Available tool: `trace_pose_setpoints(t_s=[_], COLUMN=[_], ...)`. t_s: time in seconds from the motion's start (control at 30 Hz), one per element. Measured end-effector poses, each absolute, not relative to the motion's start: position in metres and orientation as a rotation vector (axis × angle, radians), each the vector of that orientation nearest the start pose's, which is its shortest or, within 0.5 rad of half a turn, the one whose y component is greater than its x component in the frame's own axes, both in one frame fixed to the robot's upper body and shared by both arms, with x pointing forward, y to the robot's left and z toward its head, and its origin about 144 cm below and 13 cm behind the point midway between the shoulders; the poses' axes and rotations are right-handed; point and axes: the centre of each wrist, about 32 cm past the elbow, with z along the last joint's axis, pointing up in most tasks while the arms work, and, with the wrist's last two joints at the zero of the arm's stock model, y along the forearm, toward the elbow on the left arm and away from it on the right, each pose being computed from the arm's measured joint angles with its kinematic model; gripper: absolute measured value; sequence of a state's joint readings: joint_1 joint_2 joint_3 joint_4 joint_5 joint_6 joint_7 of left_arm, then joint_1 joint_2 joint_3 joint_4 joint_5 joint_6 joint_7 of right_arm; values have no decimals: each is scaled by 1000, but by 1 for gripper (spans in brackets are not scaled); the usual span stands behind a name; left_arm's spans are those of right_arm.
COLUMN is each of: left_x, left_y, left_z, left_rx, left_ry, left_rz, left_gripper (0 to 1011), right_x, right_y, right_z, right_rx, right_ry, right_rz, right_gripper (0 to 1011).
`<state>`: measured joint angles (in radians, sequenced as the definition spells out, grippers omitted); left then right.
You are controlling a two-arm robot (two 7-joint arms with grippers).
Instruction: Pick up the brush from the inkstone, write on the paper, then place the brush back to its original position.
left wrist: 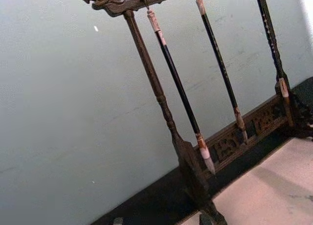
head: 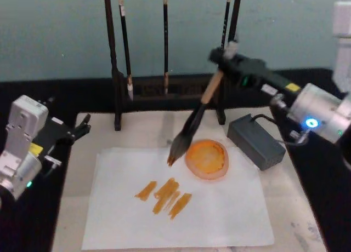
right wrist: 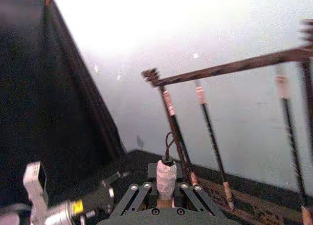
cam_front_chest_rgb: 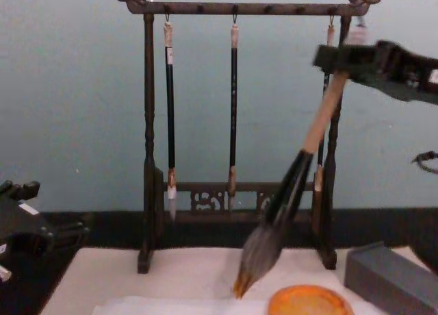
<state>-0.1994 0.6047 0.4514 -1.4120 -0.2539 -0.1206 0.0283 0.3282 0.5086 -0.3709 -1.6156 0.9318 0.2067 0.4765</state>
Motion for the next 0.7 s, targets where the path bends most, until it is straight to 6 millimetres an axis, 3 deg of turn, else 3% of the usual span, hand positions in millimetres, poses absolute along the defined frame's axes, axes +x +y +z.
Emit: trace_pose_setpoints(t_s=[0.37,0.7], left_x=[489,489], left_y=[310,310], left_z=[1140,1140], left_rx=[304,304], left_ry=[-285,-285], left_rz=[1248,1248], left_gripper=[1010,1010], right_x=[519,520], right_y=[-296,-324], right_z=[1225,1193], right_rx=[363,518], right_ry=[484,770], right_rz=[-737,-779], right_gripper=[176,176])
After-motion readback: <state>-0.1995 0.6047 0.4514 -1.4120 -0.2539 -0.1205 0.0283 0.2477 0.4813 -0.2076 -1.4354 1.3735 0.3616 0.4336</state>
